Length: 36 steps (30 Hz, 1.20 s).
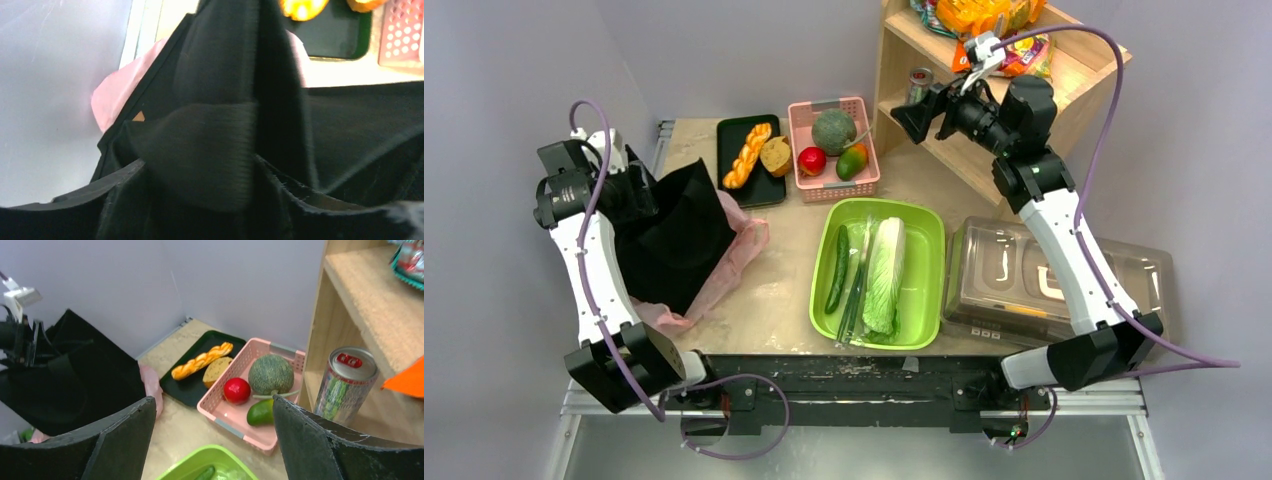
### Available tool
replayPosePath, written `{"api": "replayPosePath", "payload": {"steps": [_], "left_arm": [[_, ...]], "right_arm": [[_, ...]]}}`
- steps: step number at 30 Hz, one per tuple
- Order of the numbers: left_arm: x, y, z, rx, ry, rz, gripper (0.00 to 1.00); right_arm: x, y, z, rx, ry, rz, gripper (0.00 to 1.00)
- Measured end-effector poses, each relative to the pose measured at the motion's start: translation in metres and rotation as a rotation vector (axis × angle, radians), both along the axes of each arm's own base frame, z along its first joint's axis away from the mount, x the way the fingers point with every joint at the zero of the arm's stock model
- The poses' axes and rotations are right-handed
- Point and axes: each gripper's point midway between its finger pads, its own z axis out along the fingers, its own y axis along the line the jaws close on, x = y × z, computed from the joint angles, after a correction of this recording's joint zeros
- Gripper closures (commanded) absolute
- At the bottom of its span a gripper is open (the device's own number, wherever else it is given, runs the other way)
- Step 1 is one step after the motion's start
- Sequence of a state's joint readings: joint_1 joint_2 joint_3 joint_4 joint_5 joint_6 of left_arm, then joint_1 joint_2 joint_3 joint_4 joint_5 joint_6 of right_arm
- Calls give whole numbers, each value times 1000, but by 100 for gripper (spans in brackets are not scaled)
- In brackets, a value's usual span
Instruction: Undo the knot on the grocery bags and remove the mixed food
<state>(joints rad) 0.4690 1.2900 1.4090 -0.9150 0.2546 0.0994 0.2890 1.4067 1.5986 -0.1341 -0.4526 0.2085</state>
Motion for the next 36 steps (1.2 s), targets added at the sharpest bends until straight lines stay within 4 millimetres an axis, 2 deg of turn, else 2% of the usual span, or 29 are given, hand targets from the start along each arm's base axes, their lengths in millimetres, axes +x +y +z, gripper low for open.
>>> {"api": "replayPosePath", "payload": {"steps": [2,5,7,9,13,15,17,19,21,23,26,31,33,36], "left_arm": [[-5,12,-5,20,26,33,1],[-7,18,3,54,19,47,0],[-5,22,21,80,-3,58,0],[-2,27,49,115,-48,72,0],[8,36,129,194,-194,92,0],[11,31,169,214,-274,71,0],[12,19,203,219,-352,19,0],[13,2,221,235,-383,-50,0],[18,-32,232,261,-398,-171,0],[21,-75,225,252,-382,-328,0],[15,-132,190,191,-289,-545,0],[-4,-187,150,90,-149,-738,0],[-12,-207,140,50,-108,-781,0],[-25,-224,116,24,-16,-801,0]], "right_arm": [[-4,0,-8,-23,-3,13,15],[-8,-1,-25,-66,5,21,14],[-10,-3,-40,-99,18,23,13],[-12,-5,-57,-132,38,27,12],[-16,-6,-79,-175,67,39,5],[-18,-8,-84,-194,72,41,1],[-21,-10,-86,-212,74,43,1],[-23,-12,-86,-226,73,35,1],[-28,-19,-90,-256,88,14,1],[-33,-25,-91,-278,95,-4,1],[-48,-34,-88,-301,95,-25,1],[-70,-45,-88,-323,113,-43,1],[-75,-50,-97,-338,142,-56,1],[-83,-57,-122,-365,205,-73,1]]}}
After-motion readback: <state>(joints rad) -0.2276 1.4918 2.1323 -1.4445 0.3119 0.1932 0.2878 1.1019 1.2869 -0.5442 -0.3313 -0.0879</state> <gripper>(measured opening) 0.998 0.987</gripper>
